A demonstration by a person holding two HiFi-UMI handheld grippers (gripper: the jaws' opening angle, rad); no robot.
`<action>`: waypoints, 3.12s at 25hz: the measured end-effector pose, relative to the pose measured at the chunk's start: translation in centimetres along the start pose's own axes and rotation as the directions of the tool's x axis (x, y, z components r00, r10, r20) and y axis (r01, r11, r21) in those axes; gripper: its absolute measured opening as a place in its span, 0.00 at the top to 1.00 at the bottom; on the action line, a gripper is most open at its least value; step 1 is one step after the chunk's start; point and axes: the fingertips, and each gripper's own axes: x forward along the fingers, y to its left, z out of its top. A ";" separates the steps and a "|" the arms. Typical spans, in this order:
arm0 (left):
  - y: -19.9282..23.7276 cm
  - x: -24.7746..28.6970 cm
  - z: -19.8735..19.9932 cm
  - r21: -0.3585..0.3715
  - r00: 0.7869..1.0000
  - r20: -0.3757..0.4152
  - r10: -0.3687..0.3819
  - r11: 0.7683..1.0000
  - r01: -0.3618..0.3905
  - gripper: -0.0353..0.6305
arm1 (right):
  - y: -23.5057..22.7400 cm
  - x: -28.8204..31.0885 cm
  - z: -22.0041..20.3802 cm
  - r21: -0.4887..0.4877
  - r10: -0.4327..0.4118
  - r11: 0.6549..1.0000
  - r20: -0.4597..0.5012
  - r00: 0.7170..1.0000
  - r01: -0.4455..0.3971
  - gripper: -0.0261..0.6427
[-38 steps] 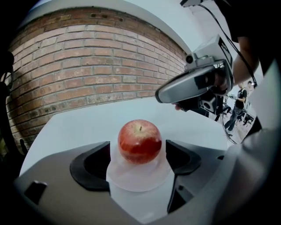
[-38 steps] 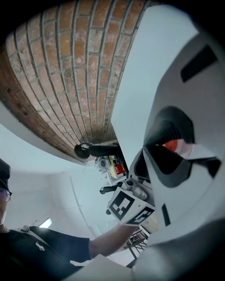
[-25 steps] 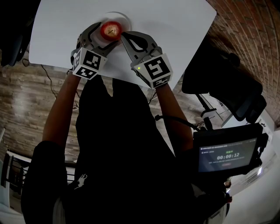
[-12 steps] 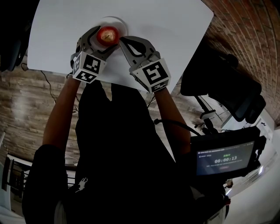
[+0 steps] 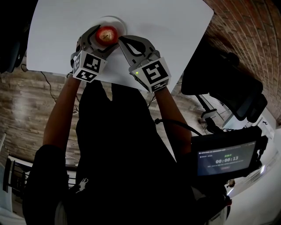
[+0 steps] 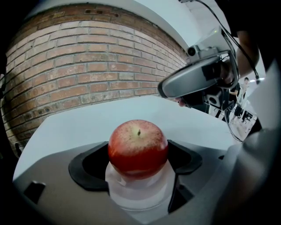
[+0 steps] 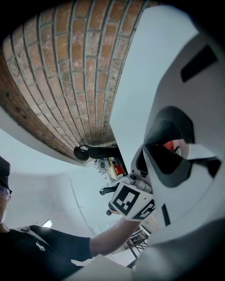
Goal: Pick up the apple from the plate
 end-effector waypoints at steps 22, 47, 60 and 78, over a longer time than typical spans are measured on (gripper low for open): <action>0.0 -0.1 0.9 -0.020 1.000 0.013 0.014 1.000 -0.013 0.34 | -0.2 -0.7 0.2 0.003 -0.004 1.000 0.013 1.000 0.004 0.95; 0.2 -6.2 6.5 0.028 0.994 0.094 0.053 0.998 -0.056 0.34 | 1.6 -3.0 6.4 -0.068 -0.043 0.996 0.148 0.988 0.054 0.95; -0.1 -9.4 8.9 0.062 0.989 0.138 0.056 0.996 -0.065 0.34 | 2.5 -5.0 8.5 -0.054 -0.095 0.993 0.203 0.974 0.108 0.96; -0.5 -13.7 11.7 0.084 0.978 0.205 0.048 0.994 -0.066 0.34 | 3.6 -7.7 10.9 -0.031 -0.171 0.982 0.285 0.943 0.187 0.96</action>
